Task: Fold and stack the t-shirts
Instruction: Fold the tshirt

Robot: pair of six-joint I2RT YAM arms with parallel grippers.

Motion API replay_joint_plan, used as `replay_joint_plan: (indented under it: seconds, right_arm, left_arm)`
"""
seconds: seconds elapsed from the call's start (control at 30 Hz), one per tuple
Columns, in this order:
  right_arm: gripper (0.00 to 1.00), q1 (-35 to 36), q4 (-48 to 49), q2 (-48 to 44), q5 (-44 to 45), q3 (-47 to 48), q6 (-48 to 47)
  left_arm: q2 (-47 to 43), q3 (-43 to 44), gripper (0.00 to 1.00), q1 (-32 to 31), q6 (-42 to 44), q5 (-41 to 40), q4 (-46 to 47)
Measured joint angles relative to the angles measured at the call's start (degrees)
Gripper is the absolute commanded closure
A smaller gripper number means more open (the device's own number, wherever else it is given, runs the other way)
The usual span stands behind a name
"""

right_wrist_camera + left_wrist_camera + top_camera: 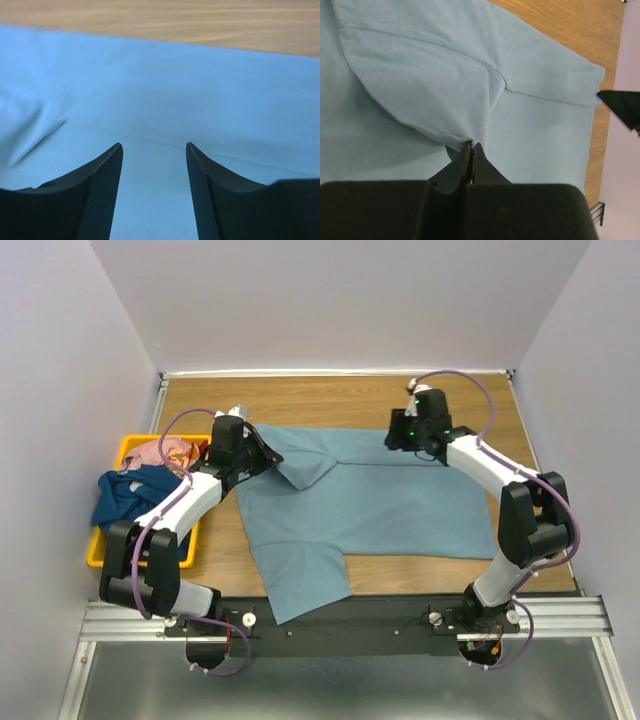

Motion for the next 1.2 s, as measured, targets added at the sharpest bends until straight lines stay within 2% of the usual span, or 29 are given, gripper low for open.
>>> replay_joint_plan:
  seconds: [0.23,0.4,0.7,1.2]
  right_arm:
    - [0.49,14.95,4.81,1.62,-3.32,-0.22,-4.24]
    - [0.51,21.97,7.48,6.36,-4.81,1.09,-6.03]
    - [0.52,26.38,10.14,14.34,-4.81,5.79,-8.24]
    - [0.55,28.11,12.96,25.51,-5.77,16.33,-9.94]
  left_arm:
    - [8.74,11.28,1.00,0.00,2.34,-2.21,0.52]
    - [17.11,19.67,1.00,0.57,3.85,-2.67,0.87]
    - [29.53,30.40,1.00,1.64,5.60,-2.84,0.50]
    - [35.41,32.20,1.00,1.66,6.67,-4.09,0.52]
